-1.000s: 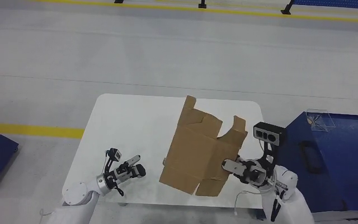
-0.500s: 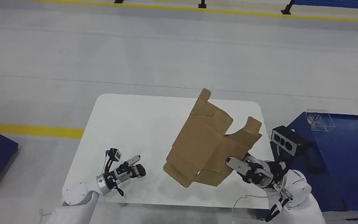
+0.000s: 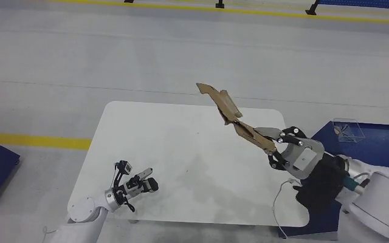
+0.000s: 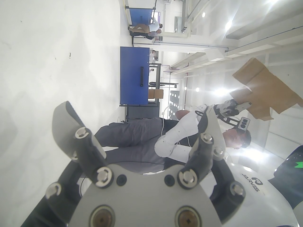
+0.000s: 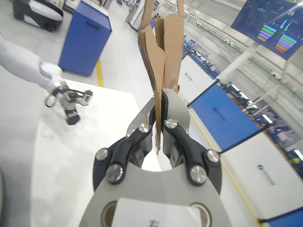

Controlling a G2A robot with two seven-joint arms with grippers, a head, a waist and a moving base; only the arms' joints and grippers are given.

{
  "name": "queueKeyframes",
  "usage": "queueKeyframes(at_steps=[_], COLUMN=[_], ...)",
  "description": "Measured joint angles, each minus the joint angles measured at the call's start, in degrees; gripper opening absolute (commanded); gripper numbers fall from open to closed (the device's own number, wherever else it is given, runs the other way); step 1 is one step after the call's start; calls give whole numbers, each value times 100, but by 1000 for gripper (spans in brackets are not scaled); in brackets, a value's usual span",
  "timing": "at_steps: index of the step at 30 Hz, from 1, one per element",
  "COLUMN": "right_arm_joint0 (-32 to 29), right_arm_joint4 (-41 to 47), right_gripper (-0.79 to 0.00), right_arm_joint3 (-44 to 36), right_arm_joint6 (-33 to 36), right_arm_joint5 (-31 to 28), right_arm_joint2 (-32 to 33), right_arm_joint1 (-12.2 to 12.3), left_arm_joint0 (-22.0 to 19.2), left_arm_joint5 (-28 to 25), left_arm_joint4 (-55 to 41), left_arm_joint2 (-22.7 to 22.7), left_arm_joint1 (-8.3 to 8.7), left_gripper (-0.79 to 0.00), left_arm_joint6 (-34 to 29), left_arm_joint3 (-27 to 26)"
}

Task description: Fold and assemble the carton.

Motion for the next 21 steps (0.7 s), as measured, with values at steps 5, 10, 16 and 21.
queueKeyframes(at_steps=[5,10,16,21], right_arm_joint0=[89,-727,-1774,-1975], right_arm_joint4=[-3799,-7179,-8986,-8838], right_gripper=[-785,-785,-785,-785], right_arm_joint3=[-3,-2,-2,-2], right_arm_joint6=[-2313,-4287,-4783,-4813], right_arm_joint5=[355,2361,4204,4607], right_arm_joint2=[-802,-1503,-1807,-1734], right_arm_joint1=[310,575,666,680], left_arm_joint0=[0,0,0,0], left_arm_joint5=[0,0,0,0], left_arm_joint4=[0,0,0,0], left_arm_joint2=[0,0,0,0], left_arm_joint1=[0,0,0,0], left_gripper=[0,0,0,0], left_arm_joint6=[0,0,0,0], left_arm_joint3=[0,0,0,0])
